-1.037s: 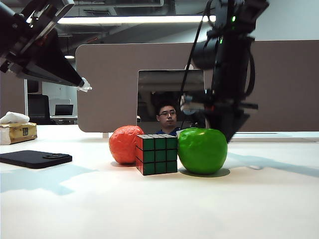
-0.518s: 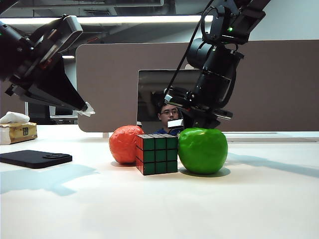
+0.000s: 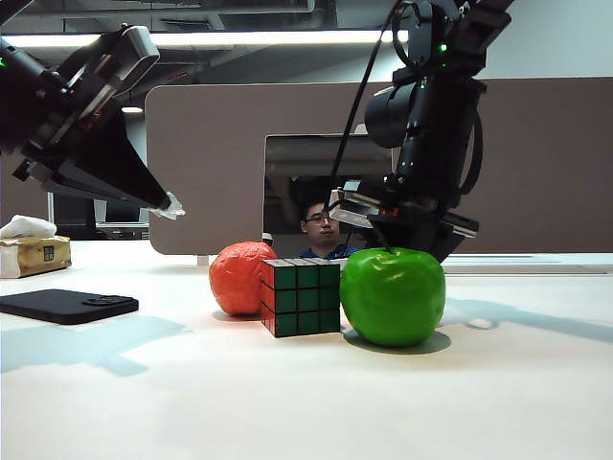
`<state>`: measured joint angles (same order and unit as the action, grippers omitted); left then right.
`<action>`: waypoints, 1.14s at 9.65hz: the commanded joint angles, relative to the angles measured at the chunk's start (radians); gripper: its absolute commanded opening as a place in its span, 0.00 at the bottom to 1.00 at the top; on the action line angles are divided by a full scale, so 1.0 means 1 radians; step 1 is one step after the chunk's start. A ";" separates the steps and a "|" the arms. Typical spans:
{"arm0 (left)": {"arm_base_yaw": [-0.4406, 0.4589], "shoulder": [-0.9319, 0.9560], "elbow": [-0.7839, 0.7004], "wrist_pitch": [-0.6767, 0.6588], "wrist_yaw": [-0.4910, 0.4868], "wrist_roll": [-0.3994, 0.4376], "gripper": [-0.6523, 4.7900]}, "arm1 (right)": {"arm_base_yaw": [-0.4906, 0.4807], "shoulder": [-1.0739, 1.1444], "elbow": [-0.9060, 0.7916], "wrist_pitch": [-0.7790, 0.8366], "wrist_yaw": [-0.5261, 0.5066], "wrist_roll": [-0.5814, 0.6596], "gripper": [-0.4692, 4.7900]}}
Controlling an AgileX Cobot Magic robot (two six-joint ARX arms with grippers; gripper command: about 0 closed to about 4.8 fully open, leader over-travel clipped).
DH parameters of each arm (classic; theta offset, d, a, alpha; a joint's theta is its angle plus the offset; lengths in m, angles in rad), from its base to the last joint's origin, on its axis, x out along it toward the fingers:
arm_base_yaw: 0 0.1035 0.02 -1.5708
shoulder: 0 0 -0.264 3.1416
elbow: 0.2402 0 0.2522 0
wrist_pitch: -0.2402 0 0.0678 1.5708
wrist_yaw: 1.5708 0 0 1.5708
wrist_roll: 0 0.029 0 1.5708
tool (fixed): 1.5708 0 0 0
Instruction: Move all the fruits on the tabletop near the face of the Rubik's cube that has the color most similar to each fruit.
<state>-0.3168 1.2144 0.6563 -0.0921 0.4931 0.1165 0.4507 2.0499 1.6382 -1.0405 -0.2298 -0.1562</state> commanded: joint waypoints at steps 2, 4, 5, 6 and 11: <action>-0.001 -0.001 0.004 0.013 0.001 0.006 0.11 | 0.035 -0.060 0.003 -0.104 0.010 -0.027 0.09; -0.001 -0.001 0.004 0.013 0.001 0.007 0.11 | 0.036 -0.061 0.003 -0.164 0.011 -0.026 0.09; -0.001 -0.001 0.004 0.012 0.002 0.006 0.11 | 0.036 -0.062 0.003 -0.181 0.005 -0.023 0.09; -0.001 -0.001 0.004 0.012 0.002 0.007 0.11 | 0.049 -0.062 0.003 -0.197 0.021 -0.024 0.09; 0.000 -0.001 0.004 0.012 0.001 0.007 0.11 | 0.087 -0.079 0.003 -0.319 0.091 0.006 0.09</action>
<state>-0.3164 1.2152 0.6563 -0.0902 0.4931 0.1165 0.5297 1.9850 1.6382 -1.3598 -0.0769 -0.1513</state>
